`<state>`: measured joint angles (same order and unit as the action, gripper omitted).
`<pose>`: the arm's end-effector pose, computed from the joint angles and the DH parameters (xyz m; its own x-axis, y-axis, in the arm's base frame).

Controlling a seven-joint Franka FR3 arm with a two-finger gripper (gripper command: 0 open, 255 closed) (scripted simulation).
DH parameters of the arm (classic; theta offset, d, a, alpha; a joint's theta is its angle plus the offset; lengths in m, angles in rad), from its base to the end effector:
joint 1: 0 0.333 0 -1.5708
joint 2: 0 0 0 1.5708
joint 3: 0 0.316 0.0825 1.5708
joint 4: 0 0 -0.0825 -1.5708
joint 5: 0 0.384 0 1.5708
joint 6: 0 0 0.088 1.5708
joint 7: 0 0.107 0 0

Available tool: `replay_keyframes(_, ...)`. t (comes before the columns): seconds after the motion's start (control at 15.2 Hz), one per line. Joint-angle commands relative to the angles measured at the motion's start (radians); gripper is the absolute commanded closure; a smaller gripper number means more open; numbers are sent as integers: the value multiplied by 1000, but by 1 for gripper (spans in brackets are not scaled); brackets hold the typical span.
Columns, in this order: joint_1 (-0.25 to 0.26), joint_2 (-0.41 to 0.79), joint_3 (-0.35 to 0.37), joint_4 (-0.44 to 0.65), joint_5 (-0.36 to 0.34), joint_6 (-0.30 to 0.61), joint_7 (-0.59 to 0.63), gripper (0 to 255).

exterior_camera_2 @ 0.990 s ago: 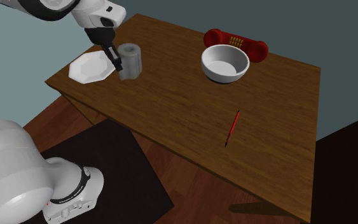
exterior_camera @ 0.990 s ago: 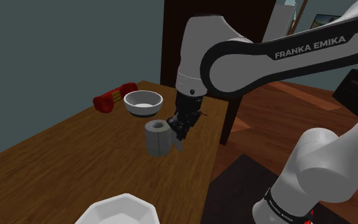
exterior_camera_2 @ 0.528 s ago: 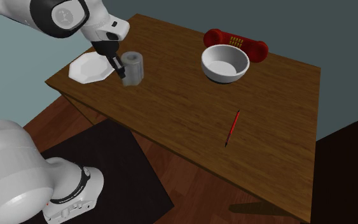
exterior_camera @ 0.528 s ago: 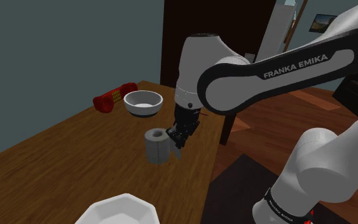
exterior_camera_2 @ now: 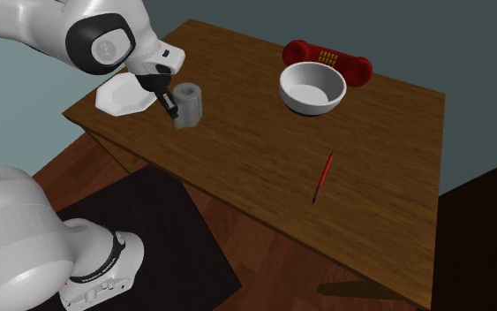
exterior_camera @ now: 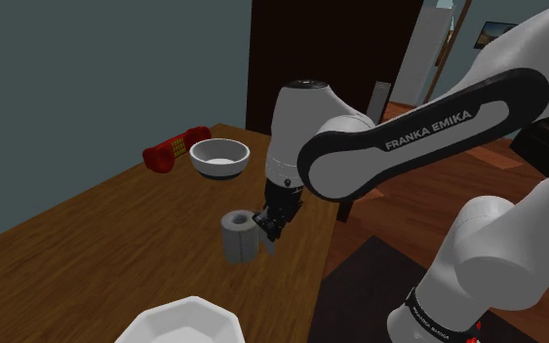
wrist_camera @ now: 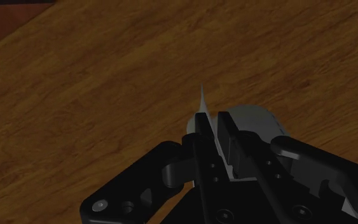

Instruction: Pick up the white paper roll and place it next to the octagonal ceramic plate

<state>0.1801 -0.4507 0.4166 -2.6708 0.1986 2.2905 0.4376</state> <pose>0.3241 0.2164 0.3721 0.9986 -0.0028 0.0536 -0.0028 -1.0000 -0.0006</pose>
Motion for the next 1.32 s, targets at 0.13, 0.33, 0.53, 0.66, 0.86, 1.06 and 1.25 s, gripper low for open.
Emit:
replay_keyframes(0.13,-1,11,3,-10,0,22,1,255)
replay_keyframes(0.33,-1,11,4,-10,0,22,1,255)
replay_keyframes(0.53,-1,11,4,-9,0,22,1,0)
replay_keyframes(0.66,-2,12,4,-9,-1,22,1,0)
replay_keyframes(0.86,-1,11,4,-10,0,22,1,0)
replay_keyframes(1.06,6,-61,-20,44,1,-103,-7,0)
replay_keyframes(1.25,7,-77,-26,60,0,-134,-8,0)
